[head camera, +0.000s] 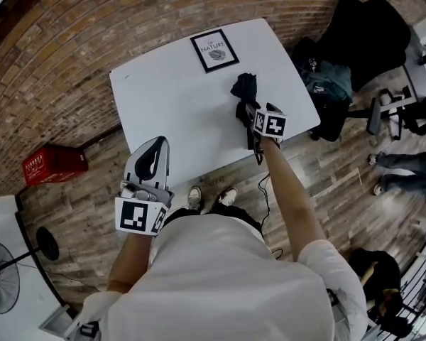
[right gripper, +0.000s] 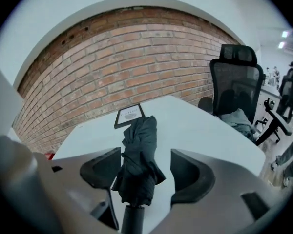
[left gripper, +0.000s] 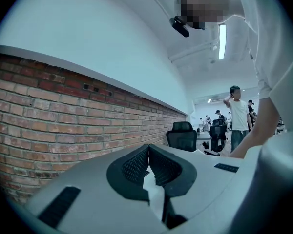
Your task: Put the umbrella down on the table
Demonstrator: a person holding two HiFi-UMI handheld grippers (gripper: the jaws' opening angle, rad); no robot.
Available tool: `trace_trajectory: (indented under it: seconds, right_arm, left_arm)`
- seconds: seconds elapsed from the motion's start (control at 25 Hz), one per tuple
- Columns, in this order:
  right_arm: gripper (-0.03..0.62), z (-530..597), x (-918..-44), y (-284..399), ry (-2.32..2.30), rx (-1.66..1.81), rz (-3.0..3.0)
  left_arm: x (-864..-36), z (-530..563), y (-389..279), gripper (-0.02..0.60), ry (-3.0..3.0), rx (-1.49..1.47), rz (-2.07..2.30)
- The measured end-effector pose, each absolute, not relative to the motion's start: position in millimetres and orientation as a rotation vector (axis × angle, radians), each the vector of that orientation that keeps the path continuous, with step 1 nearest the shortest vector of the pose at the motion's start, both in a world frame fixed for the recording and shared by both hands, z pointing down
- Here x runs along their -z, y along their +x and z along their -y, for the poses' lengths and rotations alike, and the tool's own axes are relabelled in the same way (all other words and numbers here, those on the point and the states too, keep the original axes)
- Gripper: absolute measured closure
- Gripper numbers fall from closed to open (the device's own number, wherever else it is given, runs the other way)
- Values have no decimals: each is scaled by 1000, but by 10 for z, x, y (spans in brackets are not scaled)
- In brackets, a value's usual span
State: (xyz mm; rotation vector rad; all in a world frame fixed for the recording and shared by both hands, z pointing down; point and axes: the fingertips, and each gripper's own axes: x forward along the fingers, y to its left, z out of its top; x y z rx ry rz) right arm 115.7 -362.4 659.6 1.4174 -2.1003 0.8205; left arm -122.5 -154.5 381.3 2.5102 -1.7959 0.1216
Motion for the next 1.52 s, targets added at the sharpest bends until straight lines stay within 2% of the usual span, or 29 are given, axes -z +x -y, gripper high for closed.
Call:
trace_trajectory:
  seconds: [0.04, 0.2, 0.28, 0.36, 0.64, 1.0, 1.52]
  right_arm:
    - [285, 3611, -6490, 1268, 1459, -823, 2111]
    - [485, 3495, -6101, 1811, 1650, -821, 2124]
    - [544, 3402, -5929, 2089, 1741, -807, 2124]
    - [572, 3288, -5747, 2337, 1816, -788, 2131]
    - [574, 2806, -4698, 2910, 2022, -588, 2223]
    - [574, 1999, -3216, 3035, 2171, -194, 2416]
    - [574, 1052, -2548, 3034, 2283, 135, 2385]
  left_arm:
    - [-3796, 1571, -1222, 558, 2521, -107, 1791]
    - [-3719, 1657, -1229, 558, 2560, -59, 1775]
    - [-3683, 1685, -1233, 558, 2576, -38, 1772]
    - [-3640, 1707, -1234, 558, 2591, -20, 1769]
    - [-3467, 1774, -1255, 558, 2639, 27, 1762]
    - [-3350, 1796, -1301, 558, 2651, 81, 1753]
    - [-3325, 1668, -1373, 558, 2641, 88, 1790]
